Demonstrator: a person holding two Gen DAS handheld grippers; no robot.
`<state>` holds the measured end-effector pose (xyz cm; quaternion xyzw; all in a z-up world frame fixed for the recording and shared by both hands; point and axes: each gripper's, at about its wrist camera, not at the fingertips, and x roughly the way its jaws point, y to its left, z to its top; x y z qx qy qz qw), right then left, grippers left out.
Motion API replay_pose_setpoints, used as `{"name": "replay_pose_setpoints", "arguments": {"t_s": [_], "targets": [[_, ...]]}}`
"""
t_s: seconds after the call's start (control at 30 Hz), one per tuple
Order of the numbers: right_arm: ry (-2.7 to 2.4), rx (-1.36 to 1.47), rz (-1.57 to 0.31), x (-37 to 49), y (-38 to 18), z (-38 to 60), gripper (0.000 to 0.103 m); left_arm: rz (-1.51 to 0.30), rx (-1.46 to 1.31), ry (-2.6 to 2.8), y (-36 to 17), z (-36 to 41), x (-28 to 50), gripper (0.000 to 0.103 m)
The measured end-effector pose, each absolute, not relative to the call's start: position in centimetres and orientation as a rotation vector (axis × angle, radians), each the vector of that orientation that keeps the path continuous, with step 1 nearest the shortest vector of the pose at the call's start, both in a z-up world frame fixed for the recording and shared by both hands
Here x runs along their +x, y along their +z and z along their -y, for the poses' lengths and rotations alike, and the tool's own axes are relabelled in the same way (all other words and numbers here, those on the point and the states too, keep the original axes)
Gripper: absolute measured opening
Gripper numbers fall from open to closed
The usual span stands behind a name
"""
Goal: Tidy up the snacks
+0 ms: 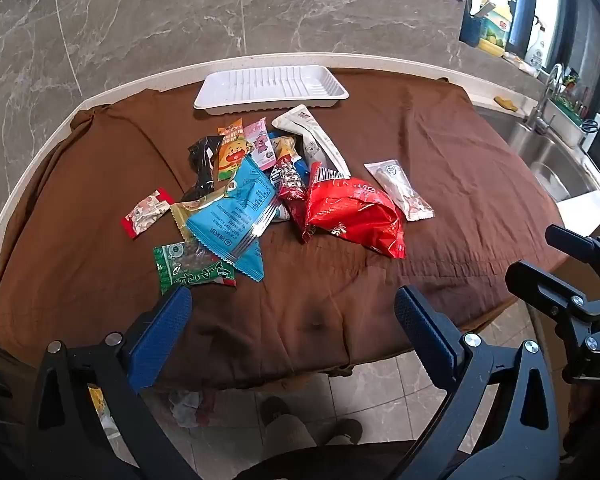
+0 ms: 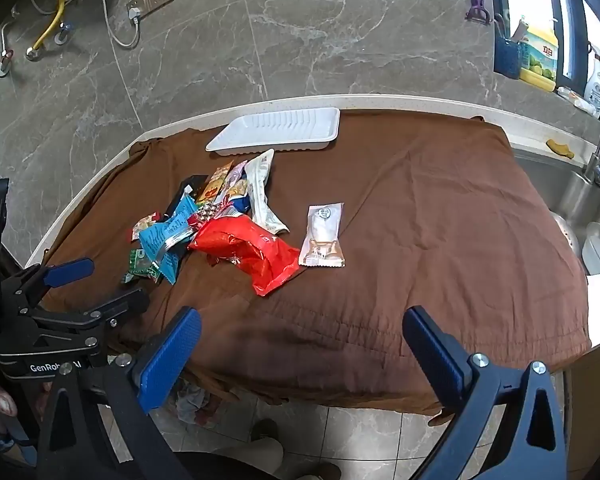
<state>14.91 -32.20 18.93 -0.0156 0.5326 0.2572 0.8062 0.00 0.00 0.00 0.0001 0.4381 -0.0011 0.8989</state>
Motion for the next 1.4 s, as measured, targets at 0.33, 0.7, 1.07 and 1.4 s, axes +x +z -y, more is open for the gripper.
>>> {"name": "replay_pose_setpoints", "arguments": {"t_s": [0.33, 0.7, 1.07, 1.4], "targets": [[0.550, -0.033, -1.141, 15.02, 18.91, 32.16, 0.103, -0.903, 0.000, -0.001, -0.08, 0.00, 0.10, 0.103], [0.550, -0.032, -1.142, 15.08, 18.90, 32.12, 0.103, -0.908, -0.006, 0.007, -0.12, -0.05, 0.12, 0.103], [0.568, -0.031, -1.138, 15.29, 18.91, 31.85, 0.103, -0.913, -0.012, 0.019, -0.01, 0.00, 0.11, 0.103], [0.573, -0.026, -1.140, 15.50, 18.88, 32.09, 0.103, -0.923, -0.040, 0.011, -0.27, 0.14, 0.32, 0.103]]}}
